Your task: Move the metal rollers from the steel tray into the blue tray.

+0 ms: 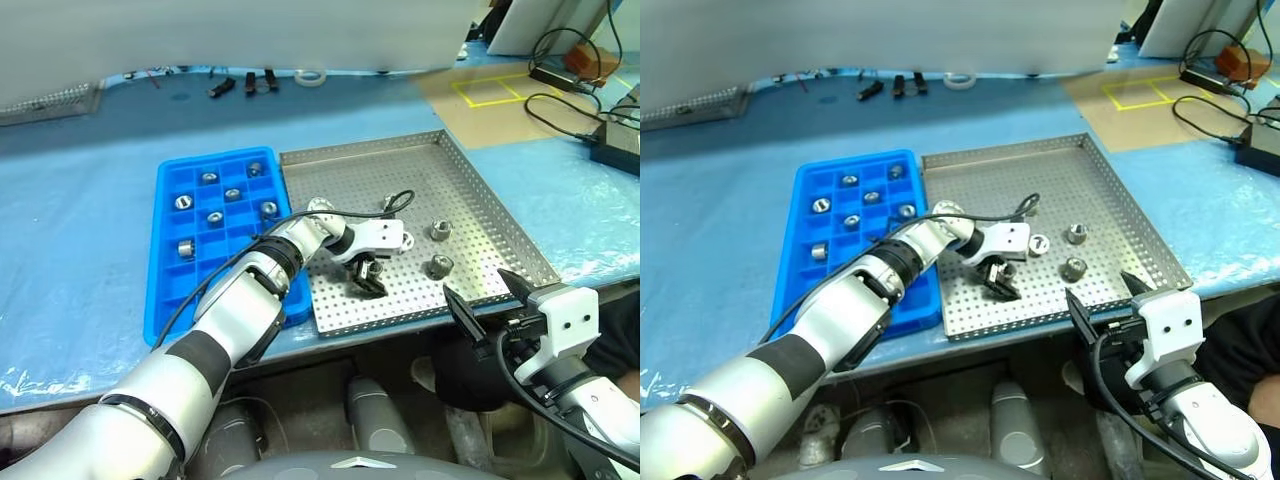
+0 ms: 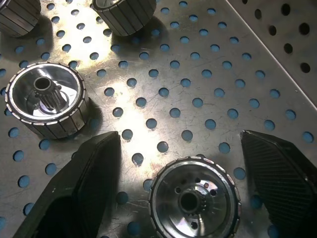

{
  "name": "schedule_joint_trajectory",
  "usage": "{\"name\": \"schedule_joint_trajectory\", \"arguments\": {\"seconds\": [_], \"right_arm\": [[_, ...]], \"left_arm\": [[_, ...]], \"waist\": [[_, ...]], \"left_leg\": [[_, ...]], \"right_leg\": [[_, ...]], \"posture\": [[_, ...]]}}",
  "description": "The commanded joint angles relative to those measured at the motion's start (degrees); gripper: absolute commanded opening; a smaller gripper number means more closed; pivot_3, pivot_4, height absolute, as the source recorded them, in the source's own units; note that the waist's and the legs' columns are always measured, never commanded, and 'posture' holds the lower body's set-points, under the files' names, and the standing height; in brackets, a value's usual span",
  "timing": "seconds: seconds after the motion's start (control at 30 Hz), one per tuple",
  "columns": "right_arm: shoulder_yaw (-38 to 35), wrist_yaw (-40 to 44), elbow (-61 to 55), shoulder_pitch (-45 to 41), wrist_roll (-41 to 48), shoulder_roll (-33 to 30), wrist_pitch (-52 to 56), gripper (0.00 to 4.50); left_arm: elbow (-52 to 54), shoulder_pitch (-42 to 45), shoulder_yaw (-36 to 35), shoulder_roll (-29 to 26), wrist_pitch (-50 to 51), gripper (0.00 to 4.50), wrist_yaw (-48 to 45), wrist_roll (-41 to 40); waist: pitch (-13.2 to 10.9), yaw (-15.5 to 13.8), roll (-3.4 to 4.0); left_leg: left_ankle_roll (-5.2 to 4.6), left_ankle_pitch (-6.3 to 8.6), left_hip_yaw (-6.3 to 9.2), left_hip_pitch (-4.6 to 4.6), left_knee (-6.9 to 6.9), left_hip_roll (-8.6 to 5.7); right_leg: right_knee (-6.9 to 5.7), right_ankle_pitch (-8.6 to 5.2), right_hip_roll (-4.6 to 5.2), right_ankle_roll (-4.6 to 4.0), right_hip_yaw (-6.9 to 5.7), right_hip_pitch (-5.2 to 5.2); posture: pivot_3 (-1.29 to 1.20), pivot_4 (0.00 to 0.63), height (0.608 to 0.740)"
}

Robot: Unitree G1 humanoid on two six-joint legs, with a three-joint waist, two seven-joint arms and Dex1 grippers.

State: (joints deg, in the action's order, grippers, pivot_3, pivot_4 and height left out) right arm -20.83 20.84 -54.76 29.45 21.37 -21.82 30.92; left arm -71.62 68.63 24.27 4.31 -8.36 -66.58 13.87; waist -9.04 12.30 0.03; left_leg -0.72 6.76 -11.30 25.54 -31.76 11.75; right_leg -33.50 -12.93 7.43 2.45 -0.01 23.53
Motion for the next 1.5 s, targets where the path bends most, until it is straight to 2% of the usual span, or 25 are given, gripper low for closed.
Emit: {"name": "schedule_joint_trajectory", "arguments": {"seconds": [0.03, 0.07, 0.2, 0.33, 0.37, 0.63, 0.7, 0.93, 1.1, 1.33, 1.5], "right_arm": [[-0.69, 0.46, -0.20, -1.35, 0.47, -1.01, -1.25, 4.50], [-0.44, 0.63, 0.13, -1.72, 0.46, -1.25, -1.26, 4.50], [0.52, 1.16, 1.53, -3.48, 0.53, -2.15, -1.23, 4.50], [0.67, 1.76, 3.17, -5.32, 0.68, -3.16, -1.29, 4.50], [0.70, 1.96, 3.53, -5.88, 0.75, -3.45, -1.24, 4.50], [0.88, 3.66, 5.32, -9.27, 1.85, -5.37, -0.60, 4.50], [0.76, 4.11, 5.64, -10.38, 2.55, -6.14, -0.28, 4.50], [2.31, 8.36, 9.32, -18.99, 6.02, -11.03, 1.68, 4.50], [7.70, 12.70, 15.67, -29.84, 7.38, -13.97, 2.34, 4.50], [18.79, 21.75, 28.16, -46.09, 6.43, -13.37, -0.30, 4.50], [25.22, 27.81, 36.76, -54.47, 4.79, -10.94, -3.63, 4.50]], "left_arm": [[-0.36, -0.27, 0.21, -1.26, 0.30, 3.33, 0.10, 1.78], [-0.31, -0.40, 0.32, -1.65, 0.08, 3.04, 0.27, 2.07], [-0.18, -0.65, -0.11, -2.97, 0.30, 3.04, -1.17, 2.05], [0.27, -1.38, -0.05, -4.10, -0.43, 1.89, -3.54, 2.05], [0.32, -1.44, -0.13, -4.14, 0.02, 1.75, -3.24, 2.07], [1.72, -1.83, -2.35, -4.61, 0.50, 1.75, -2.86, 0.45], [2.62, -1.71, -3.47, -4.94, 0.53, 1.75, -2.29, -0.41], [12.68, -2.23, -11.08, -8.88, 4.84, 1.75, -7.38, -8.83], [31.14, -8.70, -15.62, -14.90, 16.06, 1.75, -8.13, -15.34], [58.96, -23.01, -19.79, -23.86, 33.42, 1.75, -1.67, -20.75], [73.91, -32.82, -22.84, -28.93, 42.64, 1.75, 4.14, -23.89]], "waist": [[0.00, 0.59, 0.00], [0.00, 0.87, 0.00], [-0.01, 1.38, -0.01], [0.00, 1.52, -0.01], [0.00, 1.50, -0.01], [0.00, 1.19, 0.00], [0.00, 1.15, 0.00], [-0.03, 0.12, -0.01], [-0.07, -2.98, 0.04], [-0.28, -11.75, 0.33], [-0.31, -17.46, 0.38]], "left_leg": [[0.00, 0.00, 0.04, -0.02, -0.04, -0.01], [-0.01, 0.01, 0.10, -0.06, -0.08, -0.02], [-0.04, 0.03, 0.17, -0.16, -0.22, -0.02], [-0.08, 0.06, 0.22, -0.16, -0.35, -0.01], [-0.11, 0.08, 0.22, -0.18, -0.38, -0.01], [-0.17, 0.12, 0.24, -0.23, -0.41, -0.04], [-0.18, 0.13, 0.24, -0.23, -0.40, -0.04], [-0.23, 0.17, 0.23, -0.12, -0.38, -0.05], [-0.23, 0.20, 0.18, -0.17, -0.35, 0.04], [-0.23, 0.04, 0.00, -0.31, -0.09, 0.15], [0.00, -0.13, -0.05, -0.32, 0.22, 0.14]], "right_leg": [[0.00, -0.01, 0.00, 0.01, 0.00, -0.07], [0.01, -0.01, 0.00, 0.02, -0.02, -0.16], [0.08, -0.02, 0.01, 0.03, -0.06, -0.35], [0.08, -0.02, 0.01, 0.03, -0.05, -0.38], [0.08, -0.02, 0.01, 0.03, -0.05, -0.42], [0.08, 0.01, 0.04, -0.01, -0.06, -0.55], [0.08, 0.17, 0.04, -0.28, -0.08, -0.55], [0.07, 0.31, 0.10, -0.52, -0.13, -0.46], [-0.10, 0.36, 0.08, -0.61, -0.18, -0.36], [-0.24, 0.36, 0.00, -0.63, -0.10, -0.25], [-0.25, 0.30, 0.02, -0.74, -0.19, -0.20]], "posture": [[-0.72, 0.150, 0.740], [-0.70, 0.150, 0.740], [-0.68, 0.150, 0.740], [-0.65, 0.150, 0.740], [-0.64, 0.150, 0.740], [-0.59, 0.150, 0.740], [-0.58, 0.150, 0.740], [-0.42, 0.150, 0.740], [-0.27, 0.150, 0.740], [0.00, 0.150, 0.740], [0.11, 0.150, 0.740]]}}
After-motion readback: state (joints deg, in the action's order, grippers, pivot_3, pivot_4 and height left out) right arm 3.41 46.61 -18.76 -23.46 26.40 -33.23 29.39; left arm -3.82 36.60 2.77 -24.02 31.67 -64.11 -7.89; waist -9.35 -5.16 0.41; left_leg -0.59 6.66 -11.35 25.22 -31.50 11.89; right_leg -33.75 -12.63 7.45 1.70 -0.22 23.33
